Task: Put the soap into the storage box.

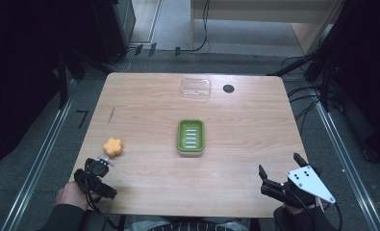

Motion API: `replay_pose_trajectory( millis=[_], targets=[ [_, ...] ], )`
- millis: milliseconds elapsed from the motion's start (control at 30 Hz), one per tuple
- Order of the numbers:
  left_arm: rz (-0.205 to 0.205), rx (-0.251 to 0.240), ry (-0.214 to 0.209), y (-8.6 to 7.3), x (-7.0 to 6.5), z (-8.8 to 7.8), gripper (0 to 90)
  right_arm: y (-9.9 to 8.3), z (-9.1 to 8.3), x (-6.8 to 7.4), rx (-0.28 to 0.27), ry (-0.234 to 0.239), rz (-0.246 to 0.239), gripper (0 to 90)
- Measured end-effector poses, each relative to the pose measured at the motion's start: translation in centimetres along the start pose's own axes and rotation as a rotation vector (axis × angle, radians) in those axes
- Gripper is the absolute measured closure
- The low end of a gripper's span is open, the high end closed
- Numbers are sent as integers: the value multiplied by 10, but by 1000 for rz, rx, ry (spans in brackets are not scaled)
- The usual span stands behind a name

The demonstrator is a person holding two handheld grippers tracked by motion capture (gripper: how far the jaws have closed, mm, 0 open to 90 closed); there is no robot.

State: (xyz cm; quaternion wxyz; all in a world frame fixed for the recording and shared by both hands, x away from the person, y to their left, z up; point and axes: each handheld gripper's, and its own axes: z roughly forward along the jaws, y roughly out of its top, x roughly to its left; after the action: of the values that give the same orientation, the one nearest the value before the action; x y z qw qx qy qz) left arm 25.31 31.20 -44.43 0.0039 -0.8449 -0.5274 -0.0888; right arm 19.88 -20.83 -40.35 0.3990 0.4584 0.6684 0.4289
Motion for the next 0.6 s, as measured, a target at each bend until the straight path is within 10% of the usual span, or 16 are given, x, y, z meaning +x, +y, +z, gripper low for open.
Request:
replay_pose_trajectory(
  millis=[600],
  targets=[
    [51,-23,11,4,-3,-2,34,0,-1,0,2,-8,0,0]
  ],
)
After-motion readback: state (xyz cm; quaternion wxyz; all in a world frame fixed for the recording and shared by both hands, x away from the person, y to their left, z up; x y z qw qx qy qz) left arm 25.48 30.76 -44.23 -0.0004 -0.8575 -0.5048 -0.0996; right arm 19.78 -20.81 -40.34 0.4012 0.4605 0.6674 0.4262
